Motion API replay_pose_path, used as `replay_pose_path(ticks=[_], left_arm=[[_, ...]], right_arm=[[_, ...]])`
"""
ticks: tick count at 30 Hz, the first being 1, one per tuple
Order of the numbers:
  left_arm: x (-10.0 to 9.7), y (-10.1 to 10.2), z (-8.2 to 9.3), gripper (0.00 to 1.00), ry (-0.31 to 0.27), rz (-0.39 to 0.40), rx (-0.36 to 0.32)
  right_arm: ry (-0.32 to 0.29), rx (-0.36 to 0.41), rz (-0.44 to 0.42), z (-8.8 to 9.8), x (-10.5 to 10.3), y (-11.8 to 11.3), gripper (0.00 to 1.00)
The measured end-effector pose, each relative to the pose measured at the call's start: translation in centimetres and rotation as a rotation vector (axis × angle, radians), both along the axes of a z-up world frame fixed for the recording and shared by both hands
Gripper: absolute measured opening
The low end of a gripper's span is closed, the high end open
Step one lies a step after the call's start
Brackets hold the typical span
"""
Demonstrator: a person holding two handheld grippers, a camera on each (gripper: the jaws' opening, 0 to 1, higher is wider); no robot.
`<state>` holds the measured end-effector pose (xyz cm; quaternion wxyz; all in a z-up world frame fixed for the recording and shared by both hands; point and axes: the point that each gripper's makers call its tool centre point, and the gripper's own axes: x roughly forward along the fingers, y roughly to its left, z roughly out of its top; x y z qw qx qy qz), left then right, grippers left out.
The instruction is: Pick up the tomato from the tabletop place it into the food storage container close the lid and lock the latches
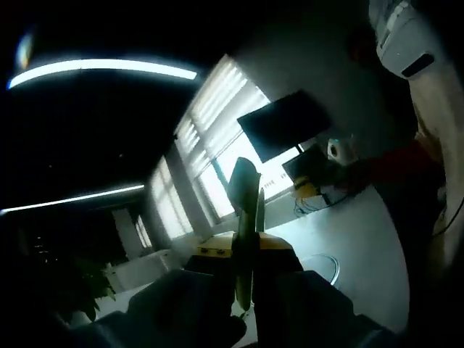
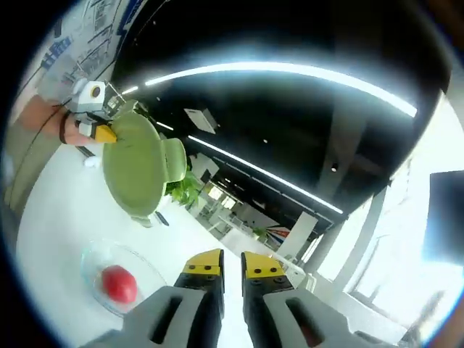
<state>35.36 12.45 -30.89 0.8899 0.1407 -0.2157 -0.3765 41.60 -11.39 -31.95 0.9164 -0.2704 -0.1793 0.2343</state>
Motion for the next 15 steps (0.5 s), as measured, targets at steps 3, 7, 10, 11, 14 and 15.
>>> replay_pose_path(ticks=[3,7,10,11,14,15], left_arm=[[0.5,-1.2,0.2,0.00,0.056,-0.052,-0.078],[1.0,-1.8,0.4,0.00,0.106,-0.089,-0.152],[1.5,-2.3,0.2,0.00,0.147,-0.107,-0.192],[1.7,-2.5,0.1,0.00,0.171,-0.116,-0.220],[2.2,-2.8,-0.1,0.00,0.242,-0.158,-0.308],[2.4,-2.7,-0.2,0.00,0.260,-0.162,-0.339]], right_arm=[[0.003,0.006,-0.017,-0.3,-0.1,-0.6,0.05],[0.009,0.018,-0.040,-0.6,-0.4,-1.6,0.05],[0.018,0.015,-0.056,-1.1,-0.2,-2.5,0.05],[0.021,0.012,-0.066,-1.3,-0.3,-2.8,0.05],[0.028,0.021,-0.077,-1.7,-0.3,-3.6,0.05],[0.028,0.022,-0.083,-1.7,-0.3,-3.8,0.05]])
